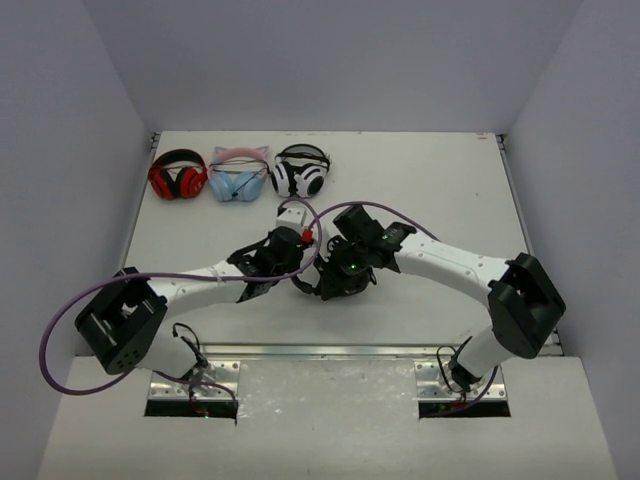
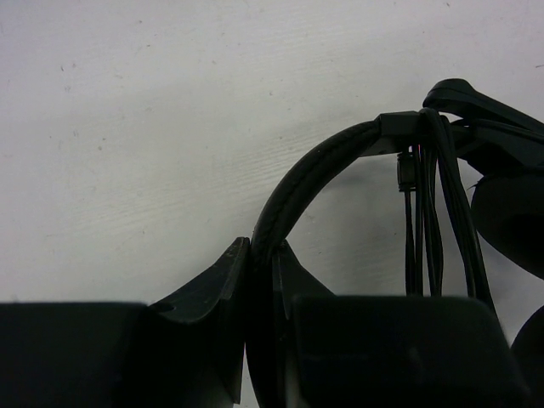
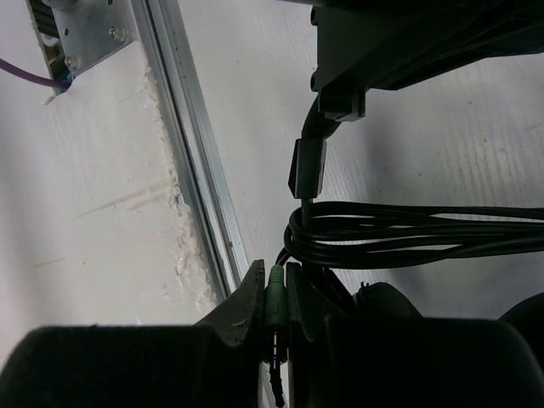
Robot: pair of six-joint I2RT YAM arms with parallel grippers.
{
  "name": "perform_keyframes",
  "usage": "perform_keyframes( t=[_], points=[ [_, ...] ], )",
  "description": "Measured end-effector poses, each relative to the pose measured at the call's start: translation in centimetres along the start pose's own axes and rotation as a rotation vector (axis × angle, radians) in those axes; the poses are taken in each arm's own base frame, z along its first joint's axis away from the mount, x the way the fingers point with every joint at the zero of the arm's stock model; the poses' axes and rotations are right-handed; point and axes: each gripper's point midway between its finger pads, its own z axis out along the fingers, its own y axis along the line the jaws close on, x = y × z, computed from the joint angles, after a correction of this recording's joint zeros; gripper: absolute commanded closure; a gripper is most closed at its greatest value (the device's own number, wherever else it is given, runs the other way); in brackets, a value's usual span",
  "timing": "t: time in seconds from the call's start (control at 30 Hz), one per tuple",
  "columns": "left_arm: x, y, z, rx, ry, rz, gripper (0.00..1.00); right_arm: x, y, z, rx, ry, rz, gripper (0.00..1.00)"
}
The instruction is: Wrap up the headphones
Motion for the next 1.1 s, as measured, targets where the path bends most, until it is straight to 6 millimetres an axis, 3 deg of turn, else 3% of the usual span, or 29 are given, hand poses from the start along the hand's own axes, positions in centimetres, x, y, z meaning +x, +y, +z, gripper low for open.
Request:
perform_keyframes(
  t=[0.13,0.2,0.47,0.77,0.97,1.1],
  points=[
    [0.3,0.5,0.1,-0.028,-0.002,0.005,1.0,0.0,-0.1,0.8,-0.01,-0.048,-0.021,0.96],
    [0.2,0.9,0.1,-0.057,-0.011,0.004,1.0,-0.1,-0.4,1.0,0.004,-0.079,-0.024,0.91],
    [0.1,2.4,1.0,-0.169,-0.052,-0.058,1.0,-0.2,-2.4,1.8,0.153,-0.163,0.007,0.85],
    [1.5,1.6,3.2,-0.154,-0.038,-0.068,1.0,3.1,-3.5,3.4,0.208,-0.19,0.12,0.72],
    [1.8,1.4,4.0,-0.155,-0.048,-0.11,1.0,2.5,-4.2,3.6,0.249,-0.238,0.2,0.74],
    [2.6,1.7,4.6,-0.171,-0.048,-0.125,1.0,3.1,-4.0,3.9,0.239,-0.264,0.271,0.6]
  ],
)
